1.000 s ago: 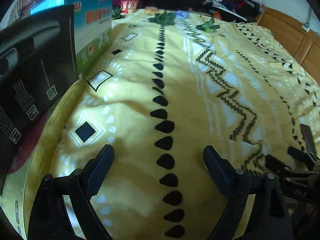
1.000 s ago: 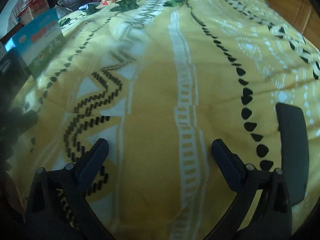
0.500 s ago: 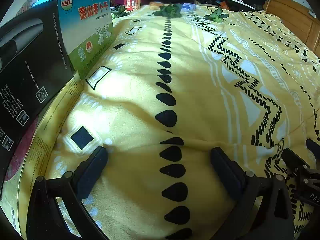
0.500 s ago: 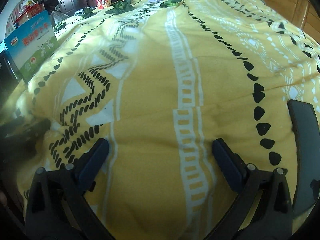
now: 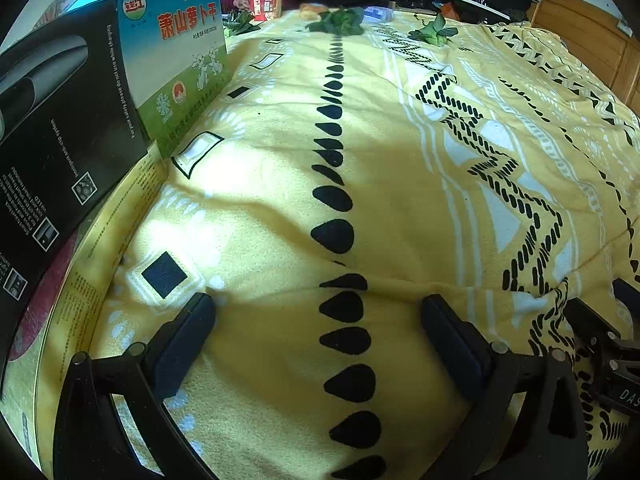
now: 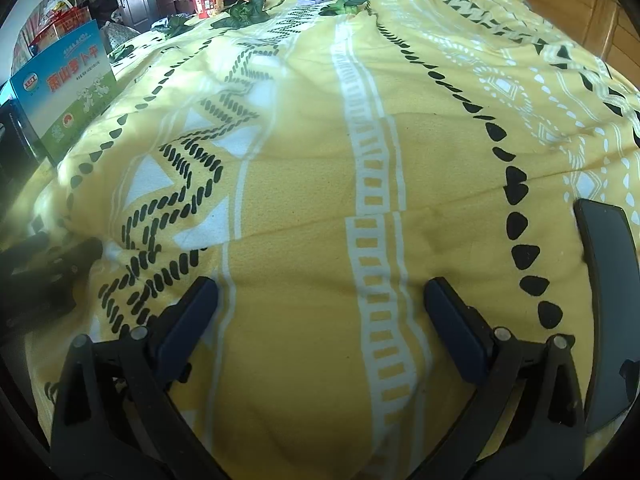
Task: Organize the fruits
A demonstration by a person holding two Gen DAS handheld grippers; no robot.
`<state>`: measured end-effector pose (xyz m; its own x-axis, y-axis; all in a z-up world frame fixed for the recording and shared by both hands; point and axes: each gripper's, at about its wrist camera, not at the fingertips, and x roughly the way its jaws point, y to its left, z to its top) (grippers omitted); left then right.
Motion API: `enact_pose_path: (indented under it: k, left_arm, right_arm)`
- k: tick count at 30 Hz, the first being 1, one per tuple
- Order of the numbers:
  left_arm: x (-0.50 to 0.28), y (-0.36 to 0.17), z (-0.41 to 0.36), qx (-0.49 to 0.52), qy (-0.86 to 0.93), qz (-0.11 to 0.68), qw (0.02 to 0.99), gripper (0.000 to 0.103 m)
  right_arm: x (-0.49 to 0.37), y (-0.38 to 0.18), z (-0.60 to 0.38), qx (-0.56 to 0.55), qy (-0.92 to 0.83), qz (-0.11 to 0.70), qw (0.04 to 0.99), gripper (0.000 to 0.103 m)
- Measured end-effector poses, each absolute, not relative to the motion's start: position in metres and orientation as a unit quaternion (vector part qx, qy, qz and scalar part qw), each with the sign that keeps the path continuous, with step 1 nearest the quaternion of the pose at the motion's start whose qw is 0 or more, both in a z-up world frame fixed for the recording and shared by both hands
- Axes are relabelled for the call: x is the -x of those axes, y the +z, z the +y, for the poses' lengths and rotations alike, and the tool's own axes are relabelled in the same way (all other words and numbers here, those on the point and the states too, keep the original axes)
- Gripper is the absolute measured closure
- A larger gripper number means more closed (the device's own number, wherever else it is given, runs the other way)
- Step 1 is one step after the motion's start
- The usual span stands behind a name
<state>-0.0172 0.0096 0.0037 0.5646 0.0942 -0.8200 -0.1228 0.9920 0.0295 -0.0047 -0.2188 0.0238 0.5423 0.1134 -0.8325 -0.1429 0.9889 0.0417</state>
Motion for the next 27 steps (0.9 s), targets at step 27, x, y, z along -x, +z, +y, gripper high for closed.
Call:
enact_pose_path:
  k: [27]
  left_arm:
    - [0.0170,0.0037,0.0091,0.016,0.062,0.462,0.884,0.000]
  right_arm:
    - [0.0062,0.0243,-0.2180,0.021,0.070,0.475,0.877,0.000]
